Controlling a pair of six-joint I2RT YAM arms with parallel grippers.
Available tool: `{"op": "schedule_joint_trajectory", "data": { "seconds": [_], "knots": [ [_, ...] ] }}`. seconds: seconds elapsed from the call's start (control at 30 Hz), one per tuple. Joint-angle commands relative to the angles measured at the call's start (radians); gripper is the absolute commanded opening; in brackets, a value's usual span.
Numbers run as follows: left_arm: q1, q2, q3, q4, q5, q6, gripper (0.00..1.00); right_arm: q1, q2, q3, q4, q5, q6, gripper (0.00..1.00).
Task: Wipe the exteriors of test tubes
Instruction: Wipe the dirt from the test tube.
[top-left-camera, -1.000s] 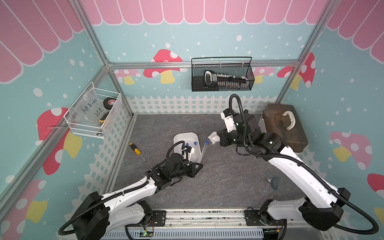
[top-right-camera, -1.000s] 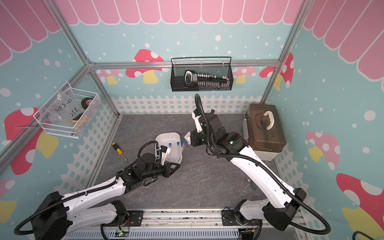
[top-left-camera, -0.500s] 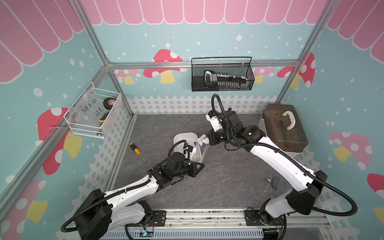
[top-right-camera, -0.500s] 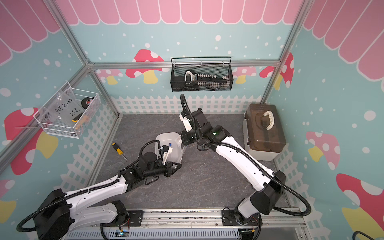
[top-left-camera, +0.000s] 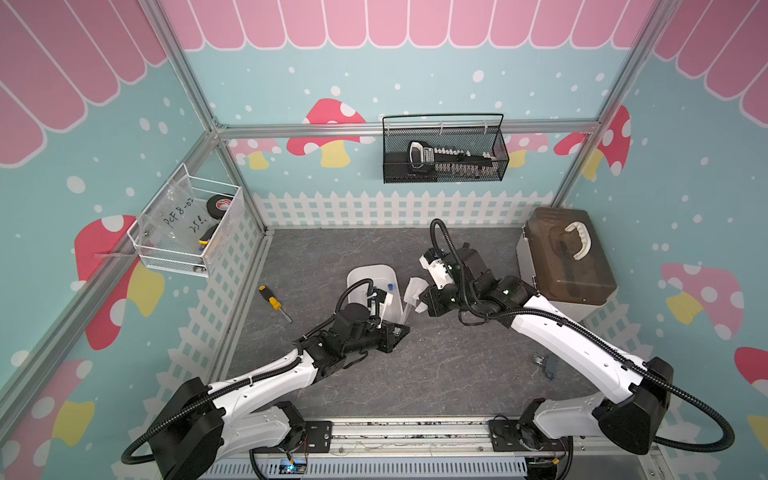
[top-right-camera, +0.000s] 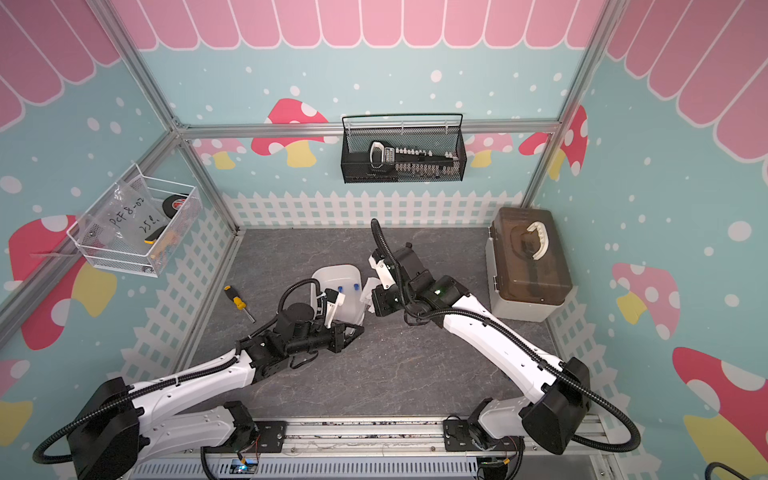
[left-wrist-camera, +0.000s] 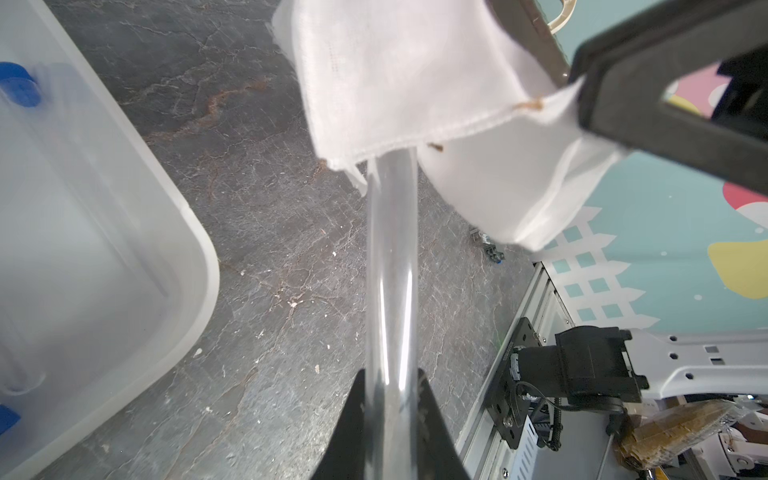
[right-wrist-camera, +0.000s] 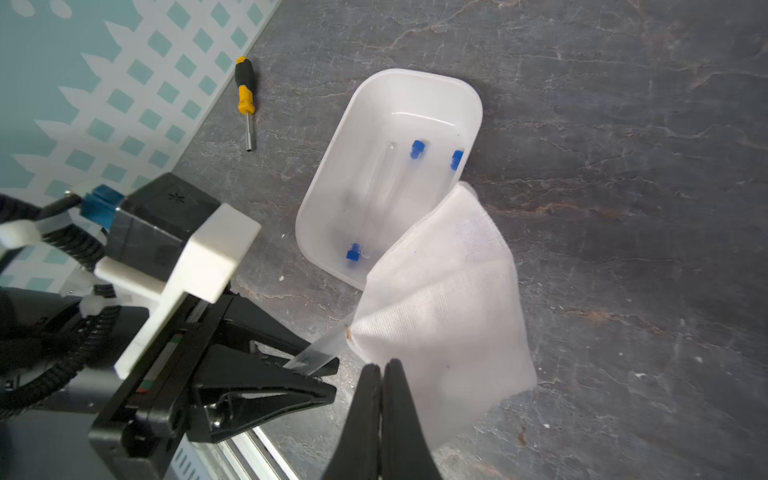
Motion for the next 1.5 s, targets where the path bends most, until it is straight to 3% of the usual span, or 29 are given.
{"op": "schedule_joint_trajectory", "data": {
  "seconds": [0.0,0.17,0.4,0.53,0.77,1.07,1.2,1.33,1.47],
  "knots": [
    [-0.005,0.007,0.033,0.014,-0.018,0.011,0.08,0.008,-0.017,-0.048,0.046,-0.024,0.034,0.0],
    [-0.006,-0.001,0.04,0.003,-0.021,0.015,0.08,0.008,-0.021,-0.097,0.083,-0.03,0.057,0.06],
    [-0.005,-0.012,0.037,-0.001,-0.021,0.015,0.08,0.009,-0.024,-0.132,0.196,-0.043,0.115,0.42],
    [-0.005,-0.022,0.033,-0.004,-0.025,0.015,0.08,0.008,-0.041,-0.194,0.301,-0.02,0.201,0.46],
    [-0.006,-0.031,0.028,-0.005,-0.018,0.014,0.08,0.004,-0.008,-0.225,0.375,0.063,0.289,0.43],
    [-0.006,-0.046,0.023,-0.007,-0.017,0.014,0.08,-0.035,0.022,-0.24,0.515,0.04,0.35,0.39],
    [-0.006,-0.048,0.027,-0.007,-0.02,0.018,0.08,-0.048,0.042,-0.287,0.6,0.009,0.393,0.31],
    [-0.006,-0.038,0.032,0.0,-0.015,0.019,0.08,-0.05,0.074,-0.305,0.67,-0.04,0.398,0.16],
    [-0.006,-0.03,0.037,0.006,-0.019,0.02,0.08,-0.039,0.087,-0.312,0.731,-0.123,0.404,0.12]
  ]
}}
